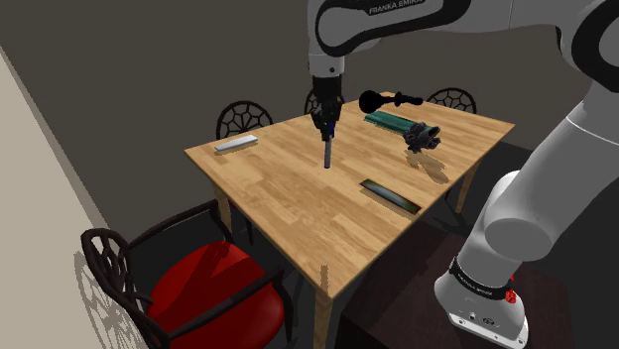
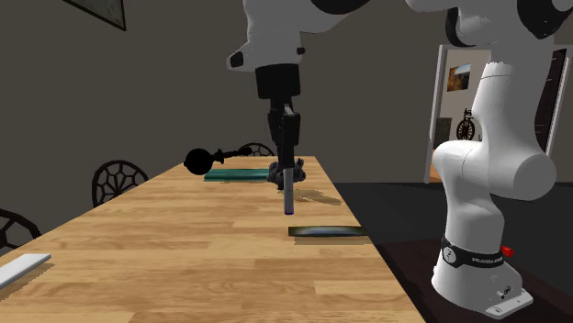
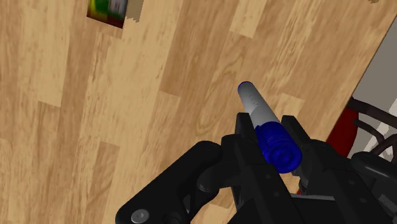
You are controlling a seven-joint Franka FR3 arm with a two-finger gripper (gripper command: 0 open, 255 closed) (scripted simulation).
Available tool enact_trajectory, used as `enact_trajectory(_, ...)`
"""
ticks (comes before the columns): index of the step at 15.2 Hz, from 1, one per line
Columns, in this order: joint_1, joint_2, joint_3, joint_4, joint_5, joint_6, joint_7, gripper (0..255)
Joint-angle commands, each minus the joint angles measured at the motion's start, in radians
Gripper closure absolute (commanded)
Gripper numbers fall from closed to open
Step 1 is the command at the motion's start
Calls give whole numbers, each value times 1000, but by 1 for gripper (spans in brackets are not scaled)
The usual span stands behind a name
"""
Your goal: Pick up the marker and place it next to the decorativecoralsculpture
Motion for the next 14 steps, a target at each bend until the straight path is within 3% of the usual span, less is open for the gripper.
enact_trajectory(1,-1,3,-1,29,-1,-27,-1,255)
enact_trajectory(10,-1,11,-1,156,-1,-146,-1,255)
enact_trajectory(14,-43,-8,-59,135,-21,-143,-97,255)
